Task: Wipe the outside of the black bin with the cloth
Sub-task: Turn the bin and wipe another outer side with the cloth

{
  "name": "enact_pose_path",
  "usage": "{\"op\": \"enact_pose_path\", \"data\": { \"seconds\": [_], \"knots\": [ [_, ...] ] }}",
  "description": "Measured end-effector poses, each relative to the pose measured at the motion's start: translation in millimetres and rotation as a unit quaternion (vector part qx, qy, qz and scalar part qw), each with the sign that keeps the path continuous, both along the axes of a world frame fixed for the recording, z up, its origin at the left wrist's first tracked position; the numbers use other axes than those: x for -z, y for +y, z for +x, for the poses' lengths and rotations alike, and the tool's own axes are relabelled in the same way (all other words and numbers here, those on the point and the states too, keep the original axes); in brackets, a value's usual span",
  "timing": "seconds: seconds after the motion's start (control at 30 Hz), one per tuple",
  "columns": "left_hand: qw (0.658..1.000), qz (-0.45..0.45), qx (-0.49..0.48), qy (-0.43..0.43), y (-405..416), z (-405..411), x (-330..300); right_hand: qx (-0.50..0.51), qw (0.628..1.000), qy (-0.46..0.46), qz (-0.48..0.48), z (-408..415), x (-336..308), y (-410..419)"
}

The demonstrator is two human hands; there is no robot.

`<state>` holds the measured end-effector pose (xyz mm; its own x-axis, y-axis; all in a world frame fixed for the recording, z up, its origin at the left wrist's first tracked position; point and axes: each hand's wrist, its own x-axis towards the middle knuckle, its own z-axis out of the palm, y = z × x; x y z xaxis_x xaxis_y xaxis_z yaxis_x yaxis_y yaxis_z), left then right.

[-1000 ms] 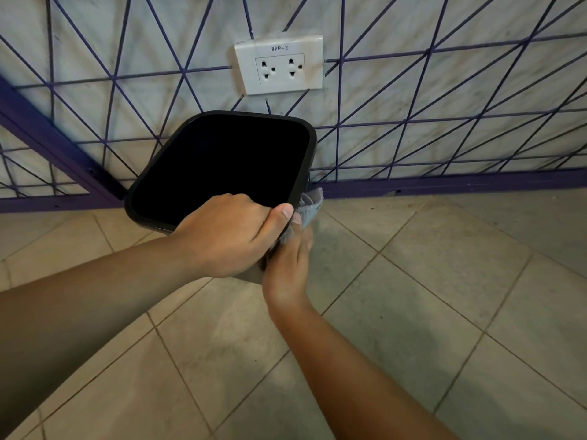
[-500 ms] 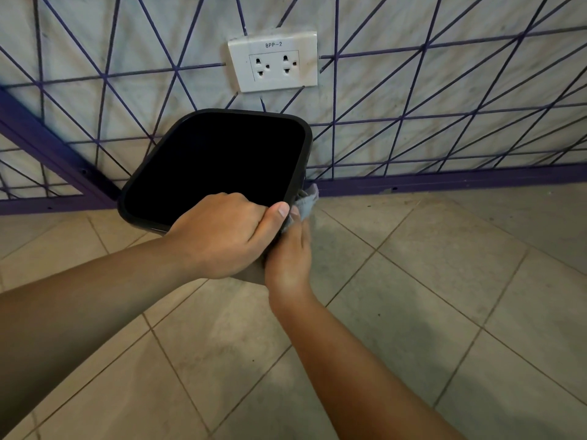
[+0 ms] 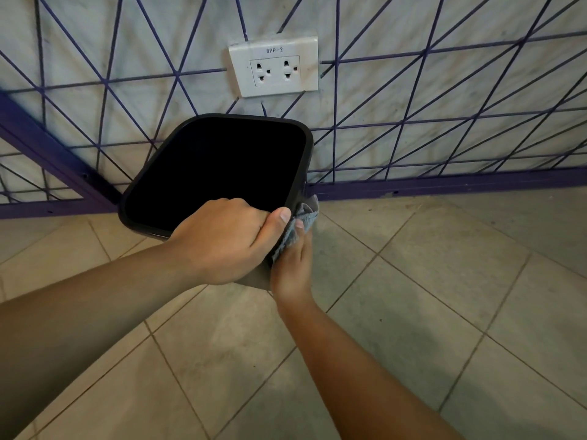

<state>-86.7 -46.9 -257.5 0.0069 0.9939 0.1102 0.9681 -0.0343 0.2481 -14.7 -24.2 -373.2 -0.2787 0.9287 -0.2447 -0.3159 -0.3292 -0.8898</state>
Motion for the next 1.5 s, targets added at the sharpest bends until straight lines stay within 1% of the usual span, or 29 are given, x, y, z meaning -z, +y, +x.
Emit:
{"op": "enact_pose_path", "data": {
  "seconds": [0.13,0.23,0.3,0.43,0.53,0.6,0.7,0.77,0.83,0.9,1.03,1.1,1.17,1.27,1.33,1.43,1.5],
  "knots": [
    [1.0,-0.006,0.005,-0.002,0,-2,0,-0.018,1.0,-0.005,0.013,-4,-15,1],
    [1.0,0.006,0.0,0.011,0,0,0,0.008,1.0,0.01,0.004,-4,-5,2],
    [1.0,0.008,-0.003,0.009,0,1,0,0.004,1.0,-0.013,-0.009,-3,-5,11],
    [1.0,0.0,0.0,0.004,0,0,-1,-0.021,1.0,-0.018,0.012,-4,-13,3],
    [1.0,0.005,-0.002,0.01,0,2,0,0.013,1.0,-0.012,0.016,-3,5,3],
    [1.0,0.003,-0.005,0.014,0,2,-1,0.003,1.0,-0.021,0.009,-3,6,7],
    [1.0,-0.001,0.002,0.009,0,-1,-1,-0.024,0.999,-0.017,0.033,-3,-8,-5],
    [1.0,0.003,0.005,0.01,0,0,0,-0.015,0.999,-0.006,0.042,-3,1,-9],
    [1.0,0.008,-0.001,0.016,1,2,0,-0.006,1.0,-0.003,0.02,0,13,0],
    [1.0,0.006,-0.003,0.018,0,2,0,-0.02,1.0,-0.008,0.009,1,12,5],
    [1.0,0.004,0.005,0.017,0,0,-1,-0.044,0.998,0.001,0.044,-1,4,-11],
    [1.0,0.003,0.0,0.021,1,0,1,-0.035,0.999,0.016,0.028,4,11,-2],
    [1.0,-0.001,-0.006,0.023,1,0,1,-0.033,0.999,0.006,-0.004,4,14,9],
    [1.0,0.002,-0.002,0.013,0,-1,0,-0.04,0.998,-0.008,0.053,1,-1,-1],
    [1.0,0.004,0.001,0.009,0,0,-1,-0.025,0.998,-0.003,0.065,-1,5,-6],
    [1.0,0.003,-0.01,0.024,0,0,1,-0.029,0.999,0.019,0.011,3,16,5],
    [1.0,-0.001,-0.008,0.019,0,-1,2,-0.031,0.999,0.012,0.021,6,11,0]
  ]
}}
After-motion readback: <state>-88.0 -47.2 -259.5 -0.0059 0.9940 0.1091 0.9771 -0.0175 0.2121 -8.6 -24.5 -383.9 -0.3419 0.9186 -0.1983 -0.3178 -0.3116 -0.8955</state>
